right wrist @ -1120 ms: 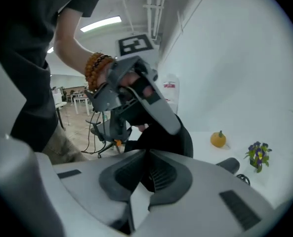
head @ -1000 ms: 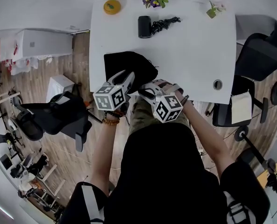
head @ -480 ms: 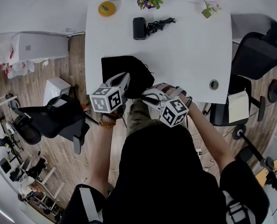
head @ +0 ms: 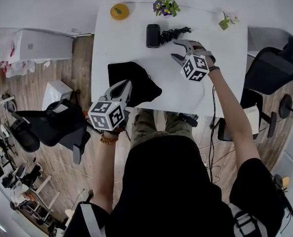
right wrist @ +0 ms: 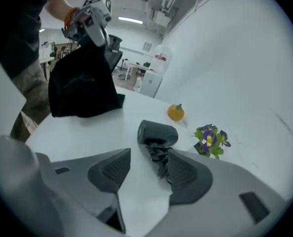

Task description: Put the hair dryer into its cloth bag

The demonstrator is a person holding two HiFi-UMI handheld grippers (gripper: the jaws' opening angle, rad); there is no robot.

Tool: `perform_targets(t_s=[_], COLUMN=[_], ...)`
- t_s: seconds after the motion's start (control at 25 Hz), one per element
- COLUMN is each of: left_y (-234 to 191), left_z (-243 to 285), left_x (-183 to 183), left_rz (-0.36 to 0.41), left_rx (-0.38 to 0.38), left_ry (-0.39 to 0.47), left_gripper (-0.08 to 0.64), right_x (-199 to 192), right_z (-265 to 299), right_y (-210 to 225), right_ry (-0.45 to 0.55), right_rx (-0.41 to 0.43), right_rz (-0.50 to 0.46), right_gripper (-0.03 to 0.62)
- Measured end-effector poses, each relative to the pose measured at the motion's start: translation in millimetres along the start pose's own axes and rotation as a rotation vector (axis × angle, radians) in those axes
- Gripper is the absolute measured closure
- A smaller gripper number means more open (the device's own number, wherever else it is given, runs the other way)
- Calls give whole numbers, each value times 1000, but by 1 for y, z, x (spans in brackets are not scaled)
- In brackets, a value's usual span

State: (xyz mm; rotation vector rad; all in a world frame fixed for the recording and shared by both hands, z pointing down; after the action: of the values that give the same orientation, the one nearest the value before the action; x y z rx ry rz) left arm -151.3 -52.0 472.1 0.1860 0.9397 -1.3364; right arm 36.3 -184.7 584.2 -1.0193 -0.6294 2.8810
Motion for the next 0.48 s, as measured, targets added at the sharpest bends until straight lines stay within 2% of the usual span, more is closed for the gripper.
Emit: perform_targets(t_s=[0.12, 0.28, 0.48], left_y=[-5, -6, -1], left_z=[-2, 6, 21], left_x=[10, 14, 10], left_rz=[-35, -49, -71], left_rx=[-2, -34, -74], left_ry=[25, 17, 2], left_gripper=[528, 528, 528], right_x=[-17, -33, -41], right_z=[30, 65, 96], right_y=[26, 36, 42], right_ry=[-93, -212, -280], right_rx=[49, 148, 193], right_rz=[-109, -248, -313], right_gripper=[345, 305, 296])
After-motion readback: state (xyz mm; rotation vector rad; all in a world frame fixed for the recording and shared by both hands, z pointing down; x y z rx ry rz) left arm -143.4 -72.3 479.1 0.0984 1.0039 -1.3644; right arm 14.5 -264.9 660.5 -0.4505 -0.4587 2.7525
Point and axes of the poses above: the fingertips, and each gripper's own axes: z forward along the fingers, y to its right, x out of its top, the point moved 3 cm from there along -z, backward along the fingers, and after that the axes turned 2 degrees about y, right-handed, at the moved point
